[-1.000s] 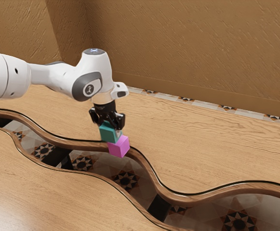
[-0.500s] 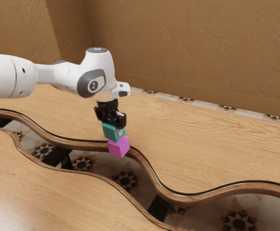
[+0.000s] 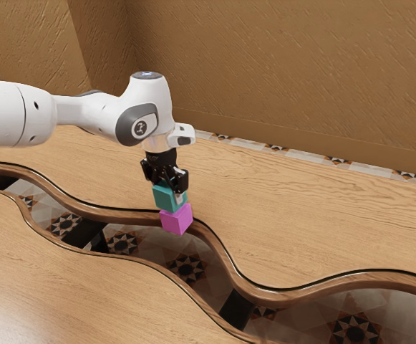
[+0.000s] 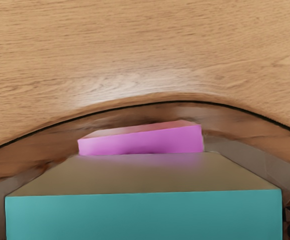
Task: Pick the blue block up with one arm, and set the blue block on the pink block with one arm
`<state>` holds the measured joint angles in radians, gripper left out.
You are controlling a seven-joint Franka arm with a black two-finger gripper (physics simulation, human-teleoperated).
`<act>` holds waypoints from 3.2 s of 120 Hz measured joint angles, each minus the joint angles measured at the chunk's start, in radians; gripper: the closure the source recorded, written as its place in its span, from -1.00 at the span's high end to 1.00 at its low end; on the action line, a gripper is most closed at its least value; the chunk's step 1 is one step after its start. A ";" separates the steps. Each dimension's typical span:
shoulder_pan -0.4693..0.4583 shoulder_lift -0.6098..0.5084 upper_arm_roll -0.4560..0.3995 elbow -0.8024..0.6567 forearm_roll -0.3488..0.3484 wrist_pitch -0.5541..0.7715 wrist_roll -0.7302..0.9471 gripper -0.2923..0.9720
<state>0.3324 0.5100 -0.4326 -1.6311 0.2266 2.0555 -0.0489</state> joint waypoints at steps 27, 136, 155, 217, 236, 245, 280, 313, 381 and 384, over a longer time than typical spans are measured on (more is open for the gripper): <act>0.000 0.002 0.000 0.000 0.011 0.000 -0.051 0.06; -0.013 0.010 -0.001 0.010 0.043 0.008 -0.166 0.06; -0.013 0.008 -0.001 -0.001 0.042 0.009 -0.171 0.06; -0.013 0.008 -0.003 -0.003 0.038 0.016 -0.130 0.06; -0.013 0.007 -0.002 -0.010 0.036 0.017 -0.119 0.06; -0.013 0.006 -0.003 -0.012 0.036 0.017 -0.111 0.06; -0.008 0.002 -0.003 -0.015 0.035 0.018 -0.076 0.06; -0.007 0.002 -0.002 -0.014 0.034 0.028 -0.057 0.06; -0.008 -0.259 -0.019 0.003 -0.037 -0.041 -0.050 0.44; -0.008 -0.281 -0.021 0.007 -0.044 -0.063 -0.050 0.45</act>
<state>0.3244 0.2290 -0.4533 -1.6241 0.1827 1.9928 -0.0986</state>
